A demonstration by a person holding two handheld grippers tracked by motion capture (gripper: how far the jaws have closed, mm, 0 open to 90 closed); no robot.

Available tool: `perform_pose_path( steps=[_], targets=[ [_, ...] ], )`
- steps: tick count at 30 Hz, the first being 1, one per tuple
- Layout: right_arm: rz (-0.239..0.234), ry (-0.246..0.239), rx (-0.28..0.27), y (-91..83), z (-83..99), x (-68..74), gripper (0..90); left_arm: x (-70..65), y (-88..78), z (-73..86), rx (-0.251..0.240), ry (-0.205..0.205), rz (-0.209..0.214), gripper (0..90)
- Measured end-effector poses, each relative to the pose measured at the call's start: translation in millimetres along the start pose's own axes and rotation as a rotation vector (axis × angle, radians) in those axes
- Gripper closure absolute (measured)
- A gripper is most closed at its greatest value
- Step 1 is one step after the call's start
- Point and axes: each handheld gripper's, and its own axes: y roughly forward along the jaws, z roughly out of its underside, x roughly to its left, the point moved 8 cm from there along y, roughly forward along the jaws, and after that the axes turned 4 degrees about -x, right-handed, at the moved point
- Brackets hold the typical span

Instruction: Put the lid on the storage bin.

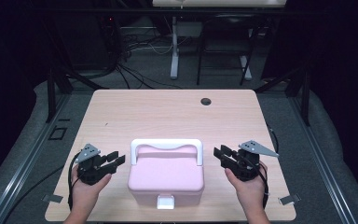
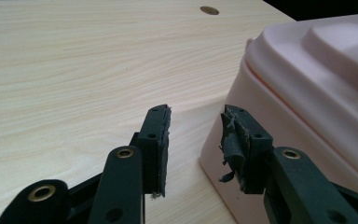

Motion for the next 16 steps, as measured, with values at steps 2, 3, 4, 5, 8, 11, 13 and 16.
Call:
perform_pose_path(
  steps=[2,3,4,5,8,11,13,16],
  targets=[
    [0.0,0.002,0.001,0.8,1.3,-1.0,65.5,3.0,0.0,3.1,0.006,-0.002,-0.003,61.1],
    [0.003,-0.001,0.004,1.0,2.2,-2.0,65.4,3.7,0.3,4.6,0.004,-0.008,0.001,61.0],
    [0.003,0.002,0.007,1.3,3.0,-2.5,65.4,4.4,0.1,6.6,0.012,-0.01,0.002,60.9],
    [0.002,0.001,0.005,1.9,3.5,-2.8,65.3,5.2,0.3,7.9,0.01,-0.009,-0.003,60.8],
    [0.001,0.0,0.013,3.6,6.2,-3.9,64.9,6.6,0.8,11.3,0.016,-0.016,-0.001,60.1],
    [0.0,-0.009,0.015,6.6,9.0,-5.3,61.8,6.9,2.2,14.7,0.027,-0.015,-0.002,58.5],
    [0.01,-0.021,0.014,7.7,10.1,-6.8,59.2,6.6,4.3,16.5,0.029,-0.018,-0.003,56.3],
    [0.015,-0.024,0.004,8.2,10.2,-8.9,57.2,6.1,5.7,17.9,0.034,-0.022,-0.002,52.7]
  ],
)
